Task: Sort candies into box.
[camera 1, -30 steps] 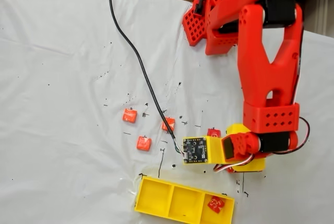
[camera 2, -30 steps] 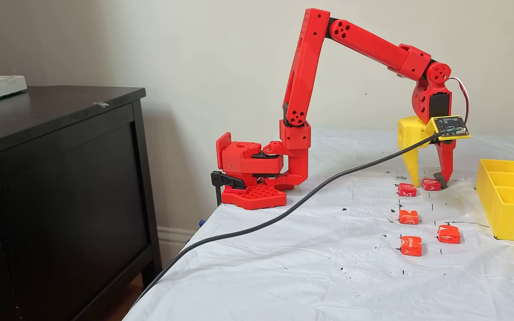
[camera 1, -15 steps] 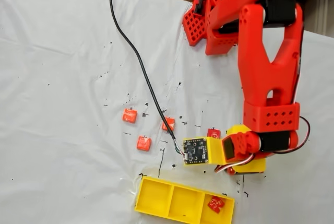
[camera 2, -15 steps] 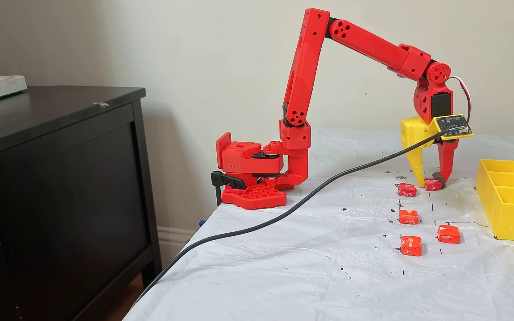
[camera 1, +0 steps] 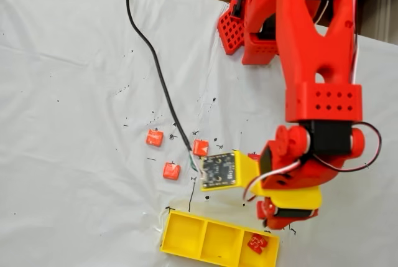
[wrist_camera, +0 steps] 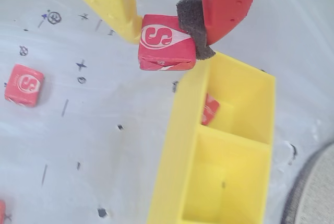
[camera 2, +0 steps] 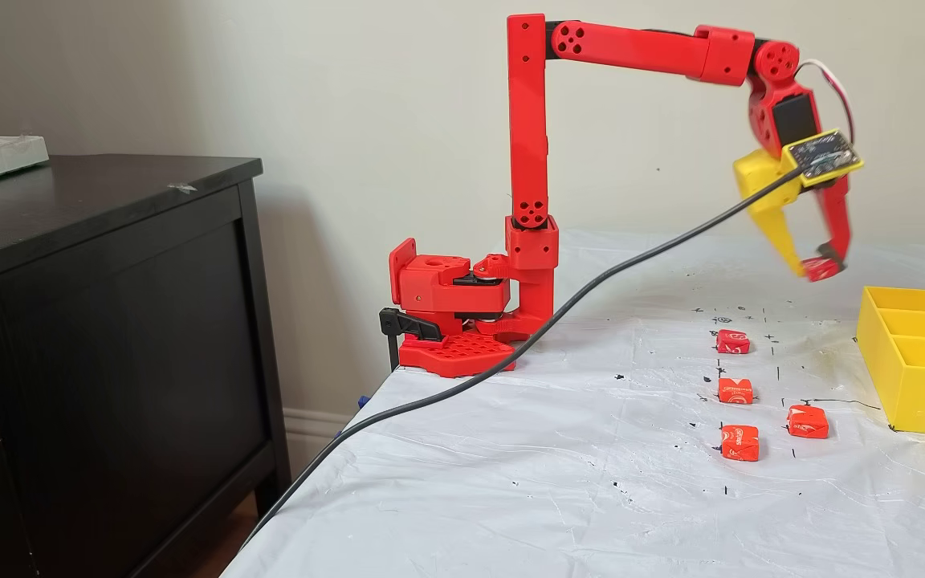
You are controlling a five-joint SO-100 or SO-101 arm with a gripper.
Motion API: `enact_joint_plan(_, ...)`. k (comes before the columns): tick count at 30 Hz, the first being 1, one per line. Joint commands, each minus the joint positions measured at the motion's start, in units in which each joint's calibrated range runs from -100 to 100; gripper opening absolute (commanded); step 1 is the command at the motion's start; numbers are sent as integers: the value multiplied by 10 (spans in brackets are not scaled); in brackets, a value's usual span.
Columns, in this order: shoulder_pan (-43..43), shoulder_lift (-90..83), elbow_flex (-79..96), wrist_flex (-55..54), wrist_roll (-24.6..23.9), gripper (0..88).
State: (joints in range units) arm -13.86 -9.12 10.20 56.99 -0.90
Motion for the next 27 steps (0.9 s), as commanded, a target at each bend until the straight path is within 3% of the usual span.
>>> enact_joint_plan(1, 41, -51, -107, -18, 12, 2)
enact_joint_plan(11, 81, 30, -156, -60, 17, 2)
enact_joint_plan(27, 72, 88, -163, -71, 16, 2)
